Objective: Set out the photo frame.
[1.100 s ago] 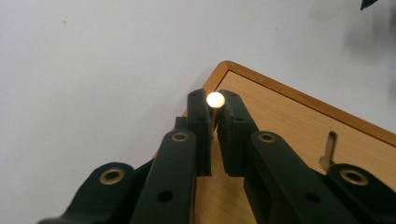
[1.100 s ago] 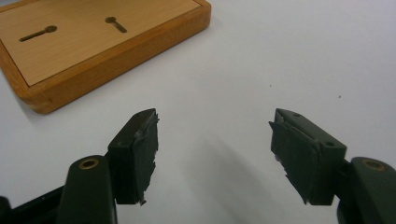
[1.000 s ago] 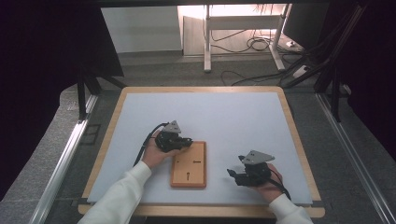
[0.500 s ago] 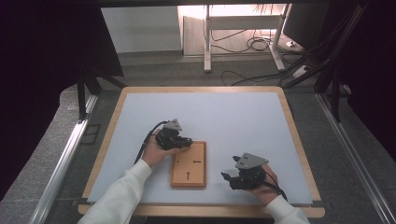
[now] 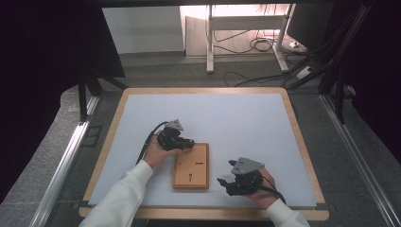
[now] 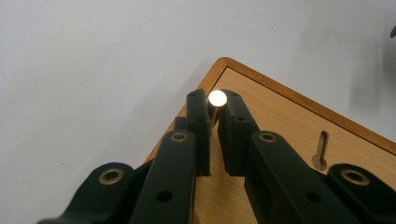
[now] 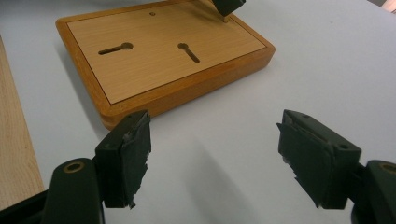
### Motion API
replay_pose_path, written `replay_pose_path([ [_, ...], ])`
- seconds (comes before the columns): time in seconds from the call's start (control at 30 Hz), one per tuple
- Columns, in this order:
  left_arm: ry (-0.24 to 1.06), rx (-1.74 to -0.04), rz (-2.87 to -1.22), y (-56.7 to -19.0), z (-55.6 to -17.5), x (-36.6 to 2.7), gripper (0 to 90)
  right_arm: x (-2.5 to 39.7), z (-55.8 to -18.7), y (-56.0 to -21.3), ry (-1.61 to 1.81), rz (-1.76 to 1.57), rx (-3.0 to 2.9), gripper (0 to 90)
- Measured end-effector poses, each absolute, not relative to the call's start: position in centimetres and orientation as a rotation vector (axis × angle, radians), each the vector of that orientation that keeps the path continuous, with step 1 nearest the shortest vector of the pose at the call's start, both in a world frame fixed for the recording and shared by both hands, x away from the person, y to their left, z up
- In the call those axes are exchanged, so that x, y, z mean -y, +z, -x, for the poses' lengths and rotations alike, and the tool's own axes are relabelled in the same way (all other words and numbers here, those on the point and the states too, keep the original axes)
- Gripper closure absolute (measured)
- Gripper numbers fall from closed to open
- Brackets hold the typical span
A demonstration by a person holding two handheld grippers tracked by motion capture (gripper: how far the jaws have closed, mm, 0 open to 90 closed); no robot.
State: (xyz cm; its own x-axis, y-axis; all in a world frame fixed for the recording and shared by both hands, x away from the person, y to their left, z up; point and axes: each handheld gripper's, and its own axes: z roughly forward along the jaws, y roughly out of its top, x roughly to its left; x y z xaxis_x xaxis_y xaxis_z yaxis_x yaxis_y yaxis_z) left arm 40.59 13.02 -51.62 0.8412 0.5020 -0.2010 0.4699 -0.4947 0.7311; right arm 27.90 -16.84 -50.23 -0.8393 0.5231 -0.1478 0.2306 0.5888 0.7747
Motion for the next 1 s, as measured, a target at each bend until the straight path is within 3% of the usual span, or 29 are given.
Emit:
replay_pose_path([
  [0.33,-0.009,-0.715,-2.158,-51.7,-41.3,-13.3,83.9,15.6,-27.4,-50.1,1.116,-0.567,-2.477,22.4],
  [0.53,-0.044,-0.721,-2.148,-51.8,-41.6,-13.4,83.7,13.2,-26.9,-50.6,1.036,-0.490,-2.486,15.4],
  [1.0,-0.075,-0.714,-2.142,-51.9,-41.9,-13.6,83.3,8.9,-26.1,-52.0,0.897,-0.349,-2.478,10.5],
])
